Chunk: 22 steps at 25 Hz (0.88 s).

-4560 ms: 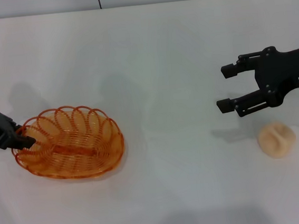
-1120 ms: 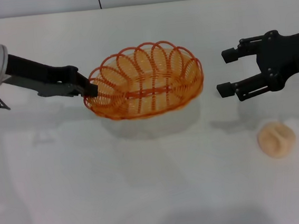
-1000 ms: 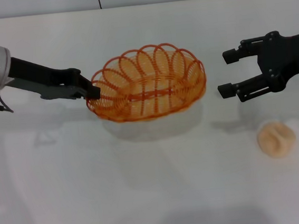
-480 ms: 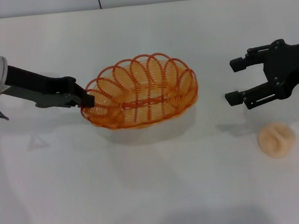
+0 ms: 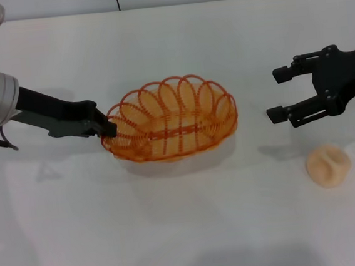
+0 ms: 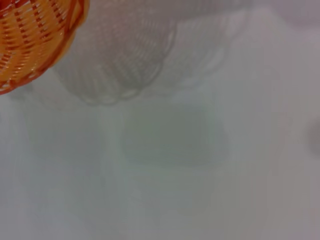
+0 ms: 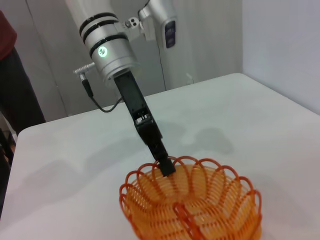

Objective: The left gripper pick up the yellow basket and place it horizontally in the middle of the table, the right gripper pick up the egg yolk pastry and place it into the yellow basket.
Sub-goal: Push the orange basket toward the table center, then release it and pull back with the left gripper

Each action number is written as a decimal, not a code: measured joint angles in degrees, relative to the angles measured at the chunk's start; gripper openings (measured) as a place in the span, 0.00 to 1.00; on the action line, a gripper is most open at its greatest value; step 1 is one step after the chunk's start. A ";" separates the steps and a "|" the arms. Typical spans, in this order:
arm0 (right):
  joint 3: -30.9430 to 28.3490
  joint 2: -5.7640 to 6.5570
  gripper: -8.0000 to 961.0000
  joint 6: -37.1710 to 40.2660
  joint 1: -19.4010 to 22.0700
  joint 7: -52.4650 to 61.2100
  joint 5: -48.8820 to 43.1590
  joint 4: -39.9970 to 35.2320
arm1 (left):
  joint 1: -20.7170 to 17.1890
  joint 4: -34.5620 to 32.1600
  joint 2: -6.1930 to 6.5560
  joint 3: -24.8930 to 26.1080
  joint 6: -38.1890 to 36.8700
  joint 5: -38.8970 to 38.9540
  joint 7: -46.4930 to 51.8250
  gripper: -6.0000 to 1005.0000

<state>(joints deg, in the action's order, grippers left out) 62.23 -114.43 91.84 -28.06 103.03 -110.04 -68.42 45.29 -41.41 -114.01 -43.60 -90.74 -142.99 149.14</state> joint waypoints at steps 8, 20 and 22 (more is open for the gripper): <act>0.06 -0.23 0.89 0.07 -0.07 -0.21 0.00 0.06 | 1.28 0.17 -0.07 -1.05 1.64 -2.64 1.11 0.08; 0.07 -0.44 0.89 0.51 0.30 -0.75 0.01 -0.17 | 4.04 3.03 -0.86 -4.63 4.15 -3.15 1.96 0.08; 0.03 -0.44 0.89 0.52 0.31 -0.84 0.01 -0.16 | 4.17 3.18 -1.04 -4.63 4.50 -3.16 2.14 0.08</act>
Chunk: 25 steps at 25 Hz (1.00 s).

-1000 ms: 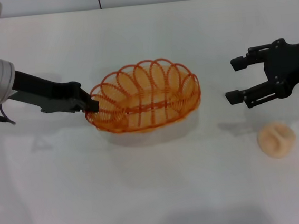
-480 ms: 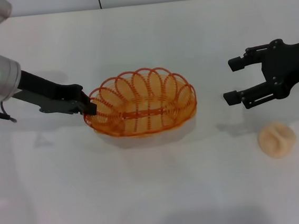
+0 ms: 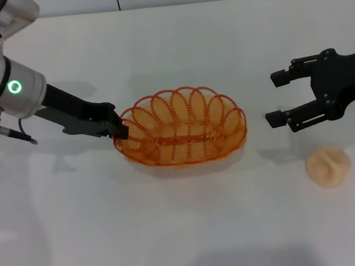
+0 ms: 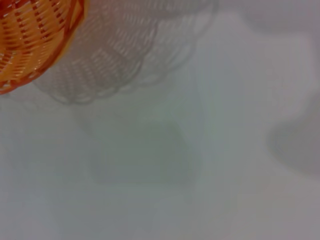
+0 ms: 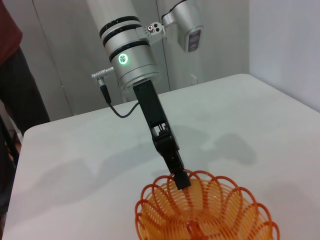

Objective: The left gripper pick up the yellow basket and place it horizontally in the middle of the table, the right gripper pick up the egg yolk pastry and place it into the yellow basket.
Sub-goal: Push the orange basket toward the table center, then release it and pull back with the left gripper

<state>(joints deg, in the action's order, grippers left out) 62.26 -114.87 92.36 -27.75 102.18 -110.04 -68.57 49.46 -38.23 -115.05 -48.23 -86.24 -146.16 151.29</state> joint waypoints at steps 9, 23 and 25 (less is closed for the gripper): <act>0.07 0.00 0.89 0.19 -0.01 -0.26 0.00 0.07 | 0.09 1.79 -0.99 0.03 1.90 0.02 0.65 0.08; 0.24 -0.09 0.89 1.06 0.69 -1.48 0.14 0.00 | 0.25 2.07 -1.46 -2.64 3.87 -0.10 2.50 0.08; 0.27 -0.09 0.89 1.06 0.73 -1.54 0.21 0.01 | 0.26 1.91 -1.41 -3.24 4.12 -0.23 2.66 0.08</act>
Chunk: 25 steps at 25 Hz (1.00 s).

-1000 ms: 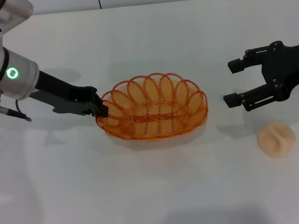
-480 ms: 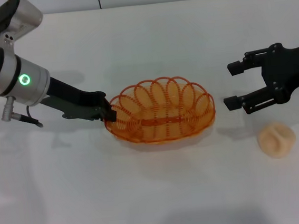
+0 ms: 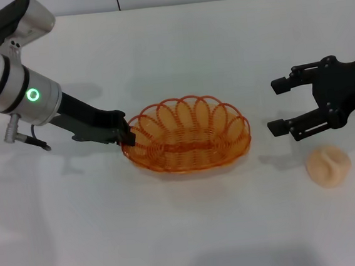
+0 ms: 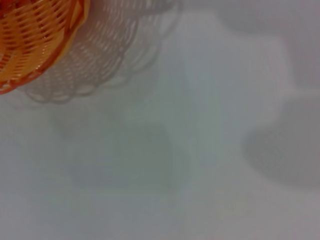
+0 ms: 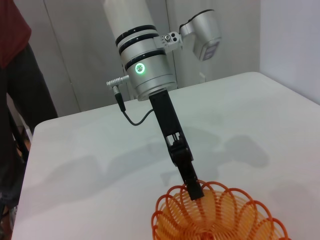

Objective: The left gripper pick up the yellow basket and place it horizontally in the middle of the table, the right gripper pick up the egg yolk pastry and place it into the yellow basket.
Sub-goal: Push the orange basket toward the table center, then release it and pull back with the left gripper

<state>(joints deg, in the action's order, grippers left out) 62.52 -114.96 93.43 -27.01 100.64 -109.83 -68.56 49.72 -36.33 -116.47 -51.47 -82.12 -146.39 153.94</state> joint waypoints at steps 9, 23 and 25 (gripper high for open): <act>0.10 -0.06 0.89 0.00 0.05 -0.01 0.17 -0.04 | 0.96 -0.09 0.00 -0.66 0.81 -1.18 -0.03 0.08; -0.03 -0.09 0.89 0.14 -0.06 -0.10 0.21 -0.25 | 1.45 -0.15 -0.28 -1.80 1.38 -0.78 0.02 0.09; -0.11 -0.09 0.88 0.18 -0.06 -0.11 0.22 -0.25 | 1.45 -0.15 -0.35 -1.79 1.38 -0.67 0.12 0.09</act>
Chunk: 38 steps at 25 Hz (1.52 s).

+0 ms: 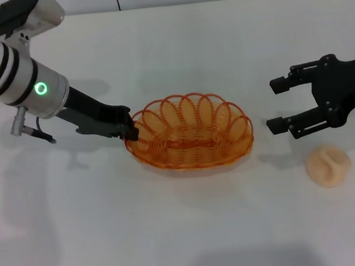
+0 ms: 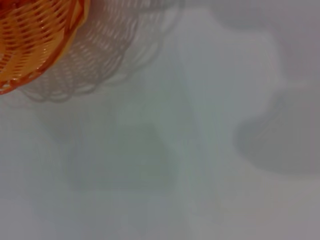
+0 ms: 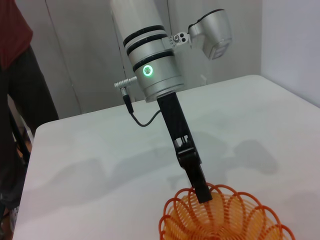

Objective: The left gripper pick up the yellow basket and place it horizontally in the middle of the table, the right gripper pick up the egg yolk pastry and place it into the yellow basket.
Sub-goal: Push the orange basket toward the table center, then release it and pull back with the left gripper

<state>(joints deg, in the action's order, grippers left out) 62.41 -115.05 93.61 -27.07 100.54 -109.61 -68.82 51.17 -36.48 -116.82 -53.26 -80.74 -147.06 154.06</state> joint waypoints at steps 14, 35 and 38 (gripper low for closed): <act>-0.10 0.09 0.84 0.60 0.10 0.14 0.08 0.02 | 0.03 0.00 -0.46 0.01 -0.58 0.03 0.17 0.09; -0.81 -0.02 0.84 0.74 0.09 0.68 0.21 0.15 | -9.50 -12.27 3.18 0.68 0.22 8.14 -3.51 0.72; -0.78 -0.09 0.84 0.18 0.12 1.34 0.15 0.24 | -12.00 -14.77 3.69 2.37 1.01 11.82 -8.62 0.89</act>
<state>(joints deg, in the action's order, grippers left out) 61.62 -115.14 93.78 -26.95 101.88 -109.46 -68.58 39.17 -51.25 -113.13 -50.90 -79.73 -135.24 145.44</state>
